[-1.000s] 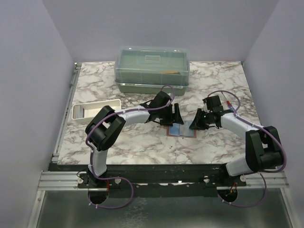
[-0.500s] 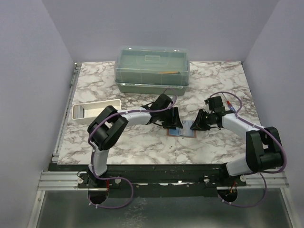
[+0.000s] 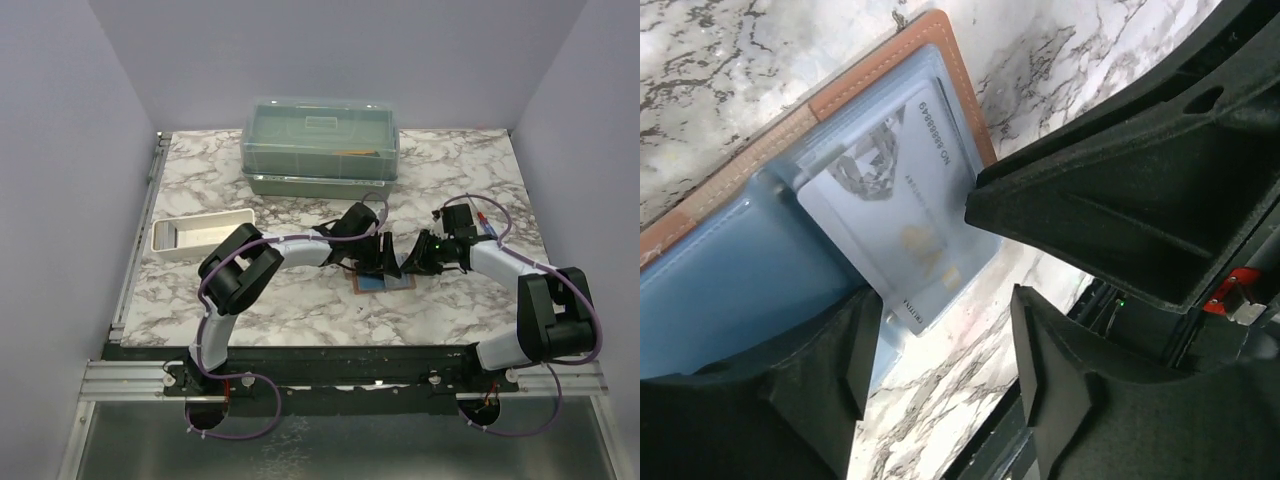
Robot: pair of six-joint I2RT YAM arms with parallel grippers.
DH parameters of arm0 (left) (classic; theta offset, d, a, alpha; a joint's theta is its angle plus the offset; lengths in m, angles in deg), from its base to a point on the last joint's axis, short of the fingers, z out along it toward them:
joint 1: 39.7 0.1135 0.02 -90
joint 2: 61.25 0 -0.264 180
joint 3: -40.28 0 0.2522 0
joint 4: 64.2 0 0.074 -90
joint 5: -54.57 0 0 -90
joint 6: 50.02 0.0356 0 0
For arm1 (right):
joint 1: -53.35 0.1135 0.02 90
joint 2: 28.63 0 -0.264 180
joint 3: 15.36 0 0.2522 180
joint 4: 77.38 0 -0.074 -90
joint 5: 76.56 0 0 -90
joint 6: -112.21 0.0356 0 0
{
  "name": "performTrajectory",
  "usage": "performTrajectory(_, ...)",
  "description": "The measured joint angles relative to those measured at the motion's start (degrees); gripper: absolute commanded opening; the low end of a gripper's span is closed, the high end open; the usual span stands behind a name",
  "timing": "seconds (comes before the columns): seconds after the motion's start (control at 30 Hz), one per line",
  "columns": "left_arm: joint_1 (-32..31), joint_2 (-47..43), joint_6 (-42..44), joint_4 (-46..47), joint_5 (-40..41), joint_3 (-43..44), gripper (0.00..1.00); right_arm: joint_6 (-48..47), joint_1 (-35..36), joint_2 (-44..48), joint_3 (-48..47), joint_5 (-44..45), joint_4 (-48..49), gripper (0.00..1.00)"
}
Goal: Put the credit cards into the card holder
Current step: Insert the credit card into the card holder.
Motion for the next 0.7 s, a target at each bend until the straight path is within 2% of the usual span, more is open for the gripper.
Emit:
performTrajectory(0.23,1.0,-0.4,-0.2,1.1,-0.4,-0.8,0.68,0.0,-0.5,2.0,0.0,1.0,-1.6,0.32)
performTrajectory(0.43,3.5,-3.7,0.9,0.0,-1.1,-2.6,0.77,-0.8,-0.6,2.6,-0.1,1.0,-2.4,0.47)
performTrajectory(0.53,6.3,-9.6,2.3,-2.9,-2.8,-5.4,0.87,-2.3,-0.6,3.6,-0.2,1.0,-2.9,0.52)
performTrajectory(0.7,13.2,-25.1,10.9,-16.7,-1.3,-6.0,0.89,-4.0,-0.6,5.4,-0.3,-0.2,-2.3,0.53)
